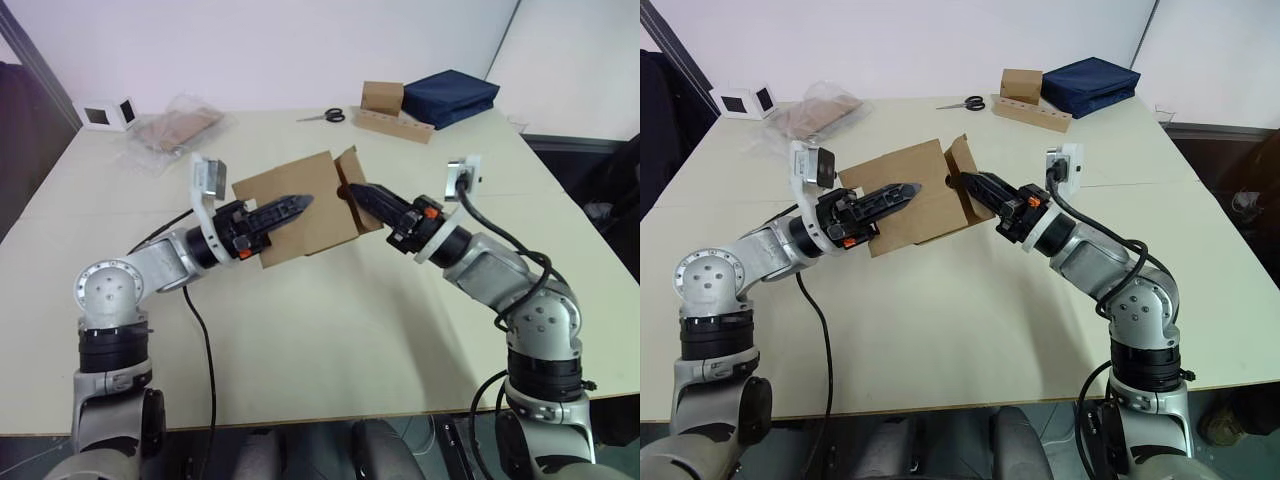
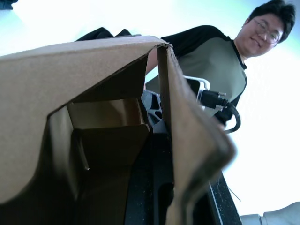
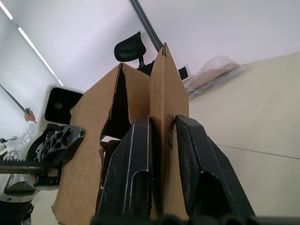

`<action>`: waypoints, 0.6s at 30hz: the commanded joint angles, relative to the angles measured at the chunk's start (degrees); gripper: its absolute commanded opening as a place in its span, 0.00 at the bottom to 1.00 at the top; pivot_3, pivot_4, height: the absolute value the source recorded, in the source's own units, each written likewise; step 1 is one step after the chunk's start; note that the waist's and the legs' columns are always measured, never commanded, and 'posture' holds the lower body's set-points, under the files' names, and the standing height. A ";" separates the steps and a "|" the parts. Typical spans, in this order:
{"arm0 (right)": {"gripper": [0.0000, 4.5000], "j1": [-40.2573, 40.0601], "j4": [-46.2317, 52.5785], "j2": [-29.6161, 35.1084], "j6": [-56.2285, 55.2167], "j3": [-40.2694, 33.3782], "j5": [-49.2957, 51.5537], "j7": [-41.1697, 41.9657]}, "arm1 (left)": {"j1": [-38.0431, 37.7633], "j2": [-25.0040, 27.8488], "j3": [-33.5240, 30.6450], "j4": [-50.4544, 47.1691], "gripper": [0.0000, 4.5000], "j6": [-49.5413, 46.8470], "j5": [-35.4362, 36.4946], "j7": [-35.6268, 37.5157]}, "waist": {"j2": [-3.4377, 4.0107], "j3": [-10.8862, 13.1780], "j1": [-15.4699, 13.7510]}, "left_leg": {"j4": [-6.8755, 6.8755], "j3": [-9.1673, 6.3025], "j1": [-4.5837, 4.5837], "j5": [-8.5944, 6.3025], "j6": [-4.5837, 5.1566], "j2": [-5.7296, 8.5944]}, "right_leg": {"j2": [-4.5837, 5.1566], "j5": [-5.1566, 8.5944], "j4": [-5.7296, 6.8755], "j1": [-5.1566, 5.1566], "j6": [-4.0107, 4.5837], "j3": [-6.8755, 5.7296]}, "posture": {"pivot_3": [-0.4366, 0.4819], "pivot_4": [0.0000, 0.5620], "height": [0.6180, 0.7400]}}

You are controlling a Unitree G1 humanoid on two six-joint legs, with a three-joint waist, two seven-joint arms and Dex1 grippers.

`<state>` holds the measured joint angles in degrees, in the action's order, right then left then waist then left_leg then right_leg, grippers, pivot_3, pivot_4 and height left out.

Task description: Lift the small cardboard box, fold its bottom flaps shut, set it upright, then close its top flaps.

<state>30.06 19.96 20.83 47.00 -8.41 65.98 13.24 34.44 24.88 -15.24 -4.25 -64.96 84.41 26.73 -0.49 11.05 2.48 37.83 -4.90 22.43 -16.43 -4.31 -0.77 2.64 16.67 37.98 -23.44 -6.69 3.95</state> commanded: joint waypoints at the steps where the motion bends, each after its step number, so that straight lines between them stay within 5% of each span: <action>1: 0.18 1.68 1.29 -0.67 -0.24 -0.55 1.05 -0.07 | 0.53 0.63 -0.30 -2.06 0.00 0.23 1.55 0.41 | 0.00 0.00 0.00 | 0.00 0.00 0.00 0.00 0.00 0.00 | 0.00 0.00 0.00 0.00 0.00 0.00 | 0.48 0.27 1.00; 18: 0.18 0.64 3.29 -0.09 1.31 -2.43 10.02 -4.20 | 0.56 0.83 -0.33 -0.84 0.00 0.94 -0.33 1.17 | 0.00 0.00 0.00 | -0.01 0.00 0.00 0.00 0.00 0.00 | 0.00 0.00 -0.01 0.00 0.00 0.00 | 0.48 0.27 1.00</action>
<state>30.23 21.19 20.34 48.50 -9.70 74.60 8.89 34.44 25.10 -15.20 -4.39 -64.65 83.78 27.26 -0.48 11.06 2.48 37.82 -4.90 22.43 -16.43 -4.31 -0.77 2.64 16.67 37.98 -23.44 -6.68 3.95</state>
